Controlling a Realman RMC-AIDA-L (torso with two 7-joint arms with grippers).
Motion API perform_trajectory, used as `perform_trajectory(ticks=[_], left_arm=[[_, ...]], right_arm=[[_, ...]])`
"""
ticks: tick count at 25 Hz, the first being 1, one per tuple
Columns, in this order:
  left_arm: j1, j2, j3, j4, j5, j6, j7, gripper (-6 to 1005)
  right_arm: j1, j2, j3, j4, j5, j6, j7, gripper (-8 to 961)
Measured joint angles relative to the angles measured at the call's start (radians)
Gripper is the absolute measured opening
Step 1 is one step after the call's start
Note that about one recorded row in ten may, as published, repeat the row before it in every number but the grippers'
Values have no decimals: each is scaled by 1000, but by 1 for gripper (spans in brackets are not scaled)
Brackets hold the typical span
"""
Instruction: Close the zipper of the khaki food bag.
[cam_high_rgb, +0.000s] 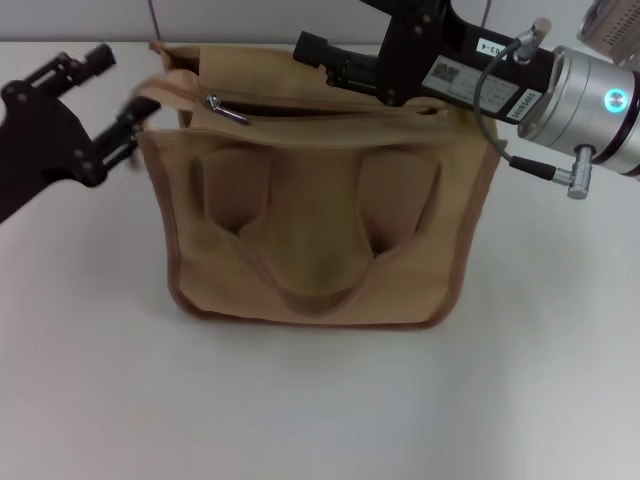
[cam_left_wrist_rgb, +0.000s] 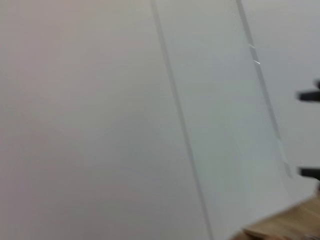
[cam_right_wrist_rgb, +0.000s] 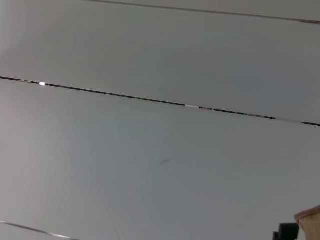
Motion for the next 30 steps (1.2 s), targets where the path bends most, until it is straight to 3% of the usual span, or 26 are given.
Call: perform_trajectory(ticks=[6, 12, 24, 30], left_arm=[[-1, 2, 6, -21, -36, -2, 6, 595], [-3, -1, 76, -31, -38, -39, 23, 590], [-3, -1, 72, -62, -95, -28, 32, 586], [-1, 1, 78, -64, -91, -32, 25, 331]], right_arm=[[-10, 2, 0, 0, 2, -7, 2, 804], [-12, 2, 0, 0, 3, -9, 7, 803], [-12, 2, 0, 0, 3, -10, 8, 803], [-13, 2, 0, 0, 5, -10, 8, 803]])
